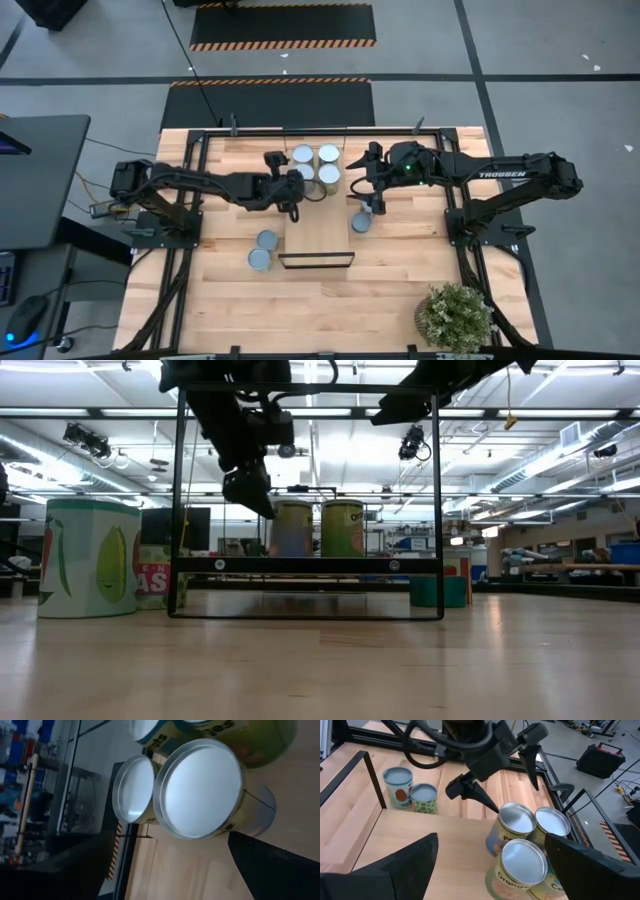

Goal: Pick and place cans onto a shelf
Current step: Adjust the canned carrot on the shelf, then put the canned green peas onto the shelf

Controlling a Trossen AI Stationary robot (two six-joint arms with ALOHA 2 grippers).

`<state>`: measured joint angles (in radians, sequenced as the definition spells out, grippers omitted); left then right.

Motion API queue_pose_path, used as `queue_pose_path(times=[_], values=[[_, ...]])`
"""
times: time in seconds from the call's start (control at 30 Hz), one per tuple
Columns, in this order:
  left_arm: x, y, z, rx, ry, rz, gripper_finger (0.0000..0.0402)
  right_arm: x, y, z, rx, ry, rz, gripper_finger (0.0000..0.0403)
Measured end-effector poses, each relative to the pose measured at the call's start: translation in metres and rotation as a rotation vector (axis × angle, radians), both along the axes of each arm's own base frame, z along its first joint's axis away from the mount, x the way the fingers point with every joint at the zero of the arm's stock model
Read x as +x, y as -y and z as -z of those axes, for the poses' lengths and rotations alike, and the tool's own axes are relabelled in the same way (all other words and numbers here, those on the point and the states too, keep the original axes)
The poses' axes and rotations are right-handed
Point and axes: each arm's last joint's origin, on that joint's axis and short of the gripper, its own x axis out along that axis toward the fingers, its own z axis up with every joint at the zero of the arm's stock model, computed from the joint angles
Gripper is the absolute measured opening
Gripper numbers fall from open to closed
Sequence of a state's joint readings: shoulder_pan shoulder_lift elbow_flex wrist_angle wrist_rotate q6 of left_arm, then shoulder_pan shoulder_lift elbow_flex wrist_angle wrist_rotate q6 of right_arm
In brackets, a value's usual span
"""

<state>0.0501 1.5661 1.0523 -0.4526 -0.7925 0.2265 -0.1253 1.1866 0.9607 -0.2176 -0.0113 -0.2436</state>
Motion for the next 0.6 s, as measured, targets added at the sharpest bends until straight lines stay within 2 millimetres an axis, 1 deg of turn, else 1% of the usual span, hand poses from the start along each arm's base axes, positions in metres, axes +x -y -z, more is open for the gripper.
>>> queue_pose_path(times=[0.1,0.2,0.3,0.4,0.47,0.53,0.6], values=[[0.000,-0.003,0.000,-0.005,0.007,-0.016,0.0395,0.000,0.000,0.000,0.000,-0.001,0.000,0.0373],[-0.002,0.004,-0.002,-0.025,-0.006,0.011,0.0395,0.000,0.000,0.001,0.002,-0.012,0.000,0.0373],[-0.005,0.016,-0.016,-0.089,0.015,0.044,0.0395,-0.001,0.000,0.003,0.007,-0.030,0.001,0.0373],[-0.014,0.025,-0.035,-0.226,0.040,0.066,0.0395,-0.002,0.000,0.004,0.014,-0.046,0.004,0.0373],[-0.022,0.029,-0.047,-0.377,0.046,0.075,0.0395,-0.003,-0.001,0.005,0.026,-0.056,0.008,0.0373],[-0.033,0.033,-0.056,-0.541,0.043,0.062,0.0395,-0.003,-0.002,0.005,0.037,-0.060,0.007,0.0373],[-0.045,0.035,-0.059,-0.665,0.018,0.013,0.0395,-0.003,-0.004,0.006,0.046,-0.063,-0.003,0.0373]])
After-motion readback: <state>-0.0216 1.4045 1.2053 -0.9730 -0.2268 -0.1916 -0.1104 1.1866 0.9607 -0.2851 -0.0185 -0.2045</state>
